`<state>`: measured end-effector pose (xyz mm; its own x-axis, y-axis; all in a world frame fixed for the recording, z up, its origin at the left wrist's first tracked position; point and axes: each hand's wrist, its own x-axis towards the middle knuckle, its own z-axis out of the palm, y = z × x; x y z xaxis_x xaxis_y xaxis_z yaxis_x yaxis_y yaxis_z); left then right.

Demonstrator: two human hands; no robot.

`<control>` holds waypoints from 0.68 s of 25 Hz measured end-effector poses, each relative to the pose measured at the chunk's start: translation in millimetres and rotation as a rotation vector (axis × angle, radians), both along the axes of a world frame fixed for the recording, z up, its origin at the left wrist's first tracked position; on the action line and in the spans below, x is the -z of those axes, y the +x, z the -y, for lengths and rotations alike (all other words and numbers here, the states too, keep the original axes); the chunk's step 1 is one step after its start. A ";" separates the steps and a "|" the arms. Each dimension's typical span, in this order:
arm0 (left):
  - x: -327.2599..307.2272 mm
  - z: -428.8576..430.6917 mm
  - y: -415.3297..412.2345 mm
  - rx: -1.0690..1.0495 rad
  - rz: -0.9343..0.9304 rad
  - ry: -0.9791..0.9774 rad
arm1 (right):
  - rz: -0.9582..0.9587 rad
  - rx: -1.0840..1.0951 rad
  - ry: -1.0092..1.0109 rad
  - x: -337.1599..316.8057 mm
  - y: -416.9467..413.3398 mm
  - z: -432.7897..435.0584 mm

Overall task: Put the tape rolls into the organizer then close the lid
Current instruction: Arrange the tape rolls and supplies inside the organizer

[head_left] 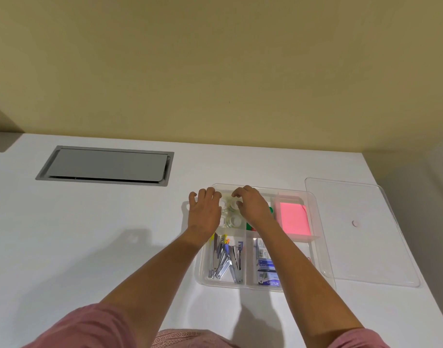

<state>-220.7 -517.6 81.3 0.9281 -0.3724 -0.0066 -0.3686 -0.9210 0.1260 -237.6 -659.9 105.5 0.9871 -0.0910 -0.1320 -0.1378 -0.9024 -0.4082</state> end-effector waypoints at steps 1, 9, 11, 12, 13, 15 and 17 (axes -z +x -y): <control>-2.0 -1.2 -0.5 -0.001 -0.001 -0.003 | 0.013 0.014 0.003 -1.9 -2.1 0.5; -15.6 -16.5 -22.0 0.045 -0.077 -0.025 | 0.041 0.108 -0.042 -17.6 -36.3 -1.4; -17.9 -22.5 -31.6 0.065 -0.100 -0.025 | 0.038 0.122 -0.056 -20.2 -48.5 -5.8; -19.4 -26.6 -36.9 0.078 -0.110 -0.022 | 0.038 0.131 -0.063 -21.5 -55.4 -8.9; -21.0 -30.6 -41.6 0.093 -0.123 -0.020 | 0.040 0.142 -0.066 -22.4 -61.4 -11.5; -24.1 -38.4 -50.7 0.122 -0.148 -0.015 | 0.044 0.170 -0.062 -23.4 -73.9 -17.1; -27.3 -44.1 -60.1 0.137 -0.157 -0.014 | 0.062 0.193 -0.060 -22.9 -86.8 -22.6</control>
